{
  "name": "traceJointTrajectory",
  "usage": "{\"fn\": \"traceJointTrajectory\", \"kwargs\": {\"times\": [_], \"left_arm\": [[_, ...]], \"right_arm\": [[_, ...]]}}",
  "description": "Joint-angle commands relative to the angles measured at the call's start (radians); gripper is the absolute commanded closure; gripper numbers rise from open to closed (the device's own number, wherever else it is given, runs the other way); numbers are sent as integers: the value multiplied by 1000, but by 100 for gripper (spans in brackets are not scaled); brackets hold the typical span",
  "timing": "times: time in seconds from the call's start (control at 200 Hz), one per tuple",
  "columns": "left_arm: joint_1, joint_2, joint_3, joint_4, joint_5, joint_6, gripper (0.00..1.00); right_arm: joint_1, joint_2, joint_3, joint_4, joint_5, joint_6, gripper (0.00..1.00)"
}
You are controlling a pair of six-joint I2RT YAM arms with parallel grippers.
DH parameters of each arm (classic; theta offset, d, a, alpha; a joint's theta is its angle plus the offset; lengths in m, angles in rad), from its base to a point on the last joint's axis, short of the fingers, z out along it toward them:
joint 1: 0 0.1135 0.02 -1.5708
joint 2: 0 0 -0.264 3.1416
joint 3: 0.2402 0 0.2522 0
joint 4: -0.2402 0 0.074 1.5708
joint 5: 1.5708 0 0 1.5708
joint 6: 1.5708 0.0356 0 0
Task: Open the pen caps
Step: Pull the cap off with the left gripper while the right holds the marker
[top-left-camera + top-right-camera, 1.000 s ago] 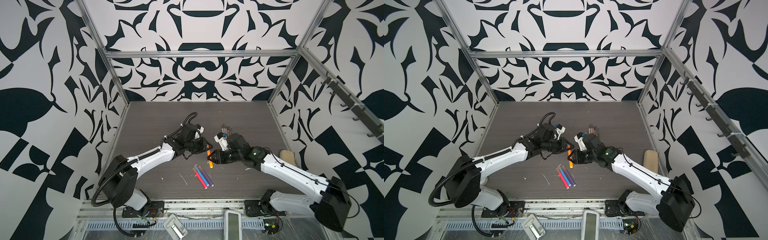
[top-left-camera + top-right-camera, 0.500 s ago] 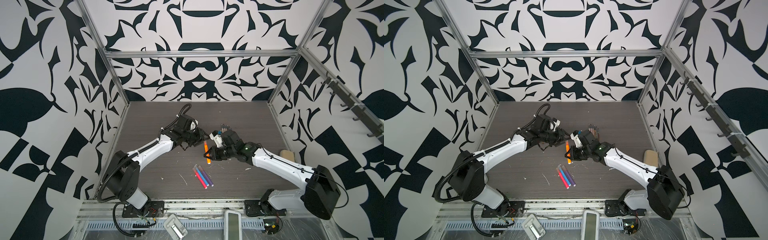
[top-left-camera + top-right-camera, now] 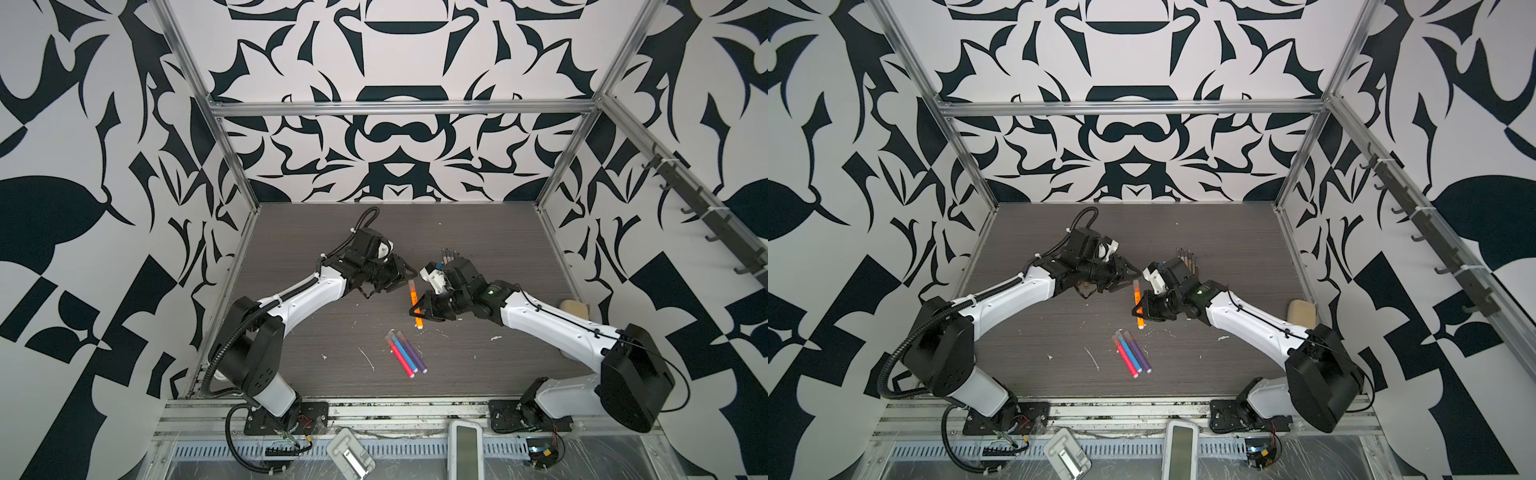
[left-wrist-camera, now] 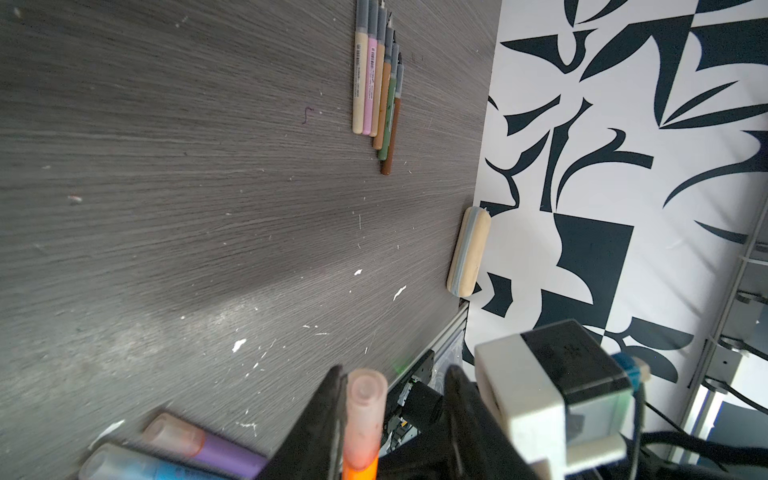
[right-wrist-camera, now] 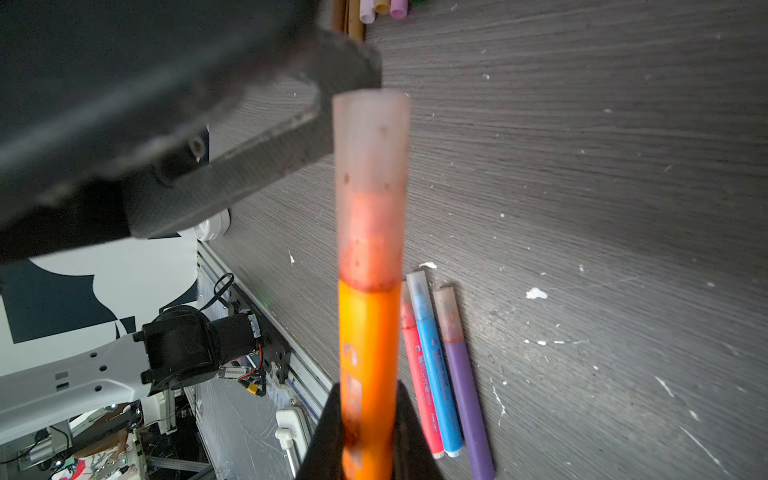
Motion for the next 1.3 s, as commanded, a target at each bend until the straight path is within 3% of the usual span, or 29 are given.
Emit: {"fn": "traceJointTrajectory", "kwargs": {"times": [0.0,0.25,0.365,0.47,0.55,0.65,0.76,0.81,0.86,0.965,1.04,1.115,1.21,1.295], "left_arm": [[-2,18,2,27,55,-16,58],[-2,38,0,29,81,-18,60],[-2,32,-7,31,79,-15,76],[-2,32,-5,35,89,-13,99],[-2,26,-5,46,98,-10,100],[-2,7,-5,46,97,-4,100],[-2,-3,0,27,94,3,100],[-2,-3,-3,26,94,4,100],[-2,-2,-4,25,94,0,100],[9,-7,14,-31,57,29,100],[64,4,72,-164,-13,134,100],[186,36,167,-313,-99,243,100],[375,67,232,-365,-127,275,100],[460,80,239,-370,-130,293,100]], "right_arm": [[-2,1,50,5,-35,-21,100],[-3,-4,62,8,-26,-27,100],[-2,5,65,5,-26,-27,100],[-3,7,66,3,-20,-27,100],[-4,5,71,0,-13,-27,100],[-5,-1,76,-10,3,-31,74],[-7,5,76,-9,5,-29,68],[-6,15,77,-11,-1,-31,75],[-7,24,74,-12,-4,-31,100],[-5,14,42,-2,-1,-20,100],[-4,-14,6,0,6,-17,100],[-1,-43,-48,16,1,0,100],[5,-87,-104,32,-6,24,100],[5,-133,-143,35,0,41,100]]}}
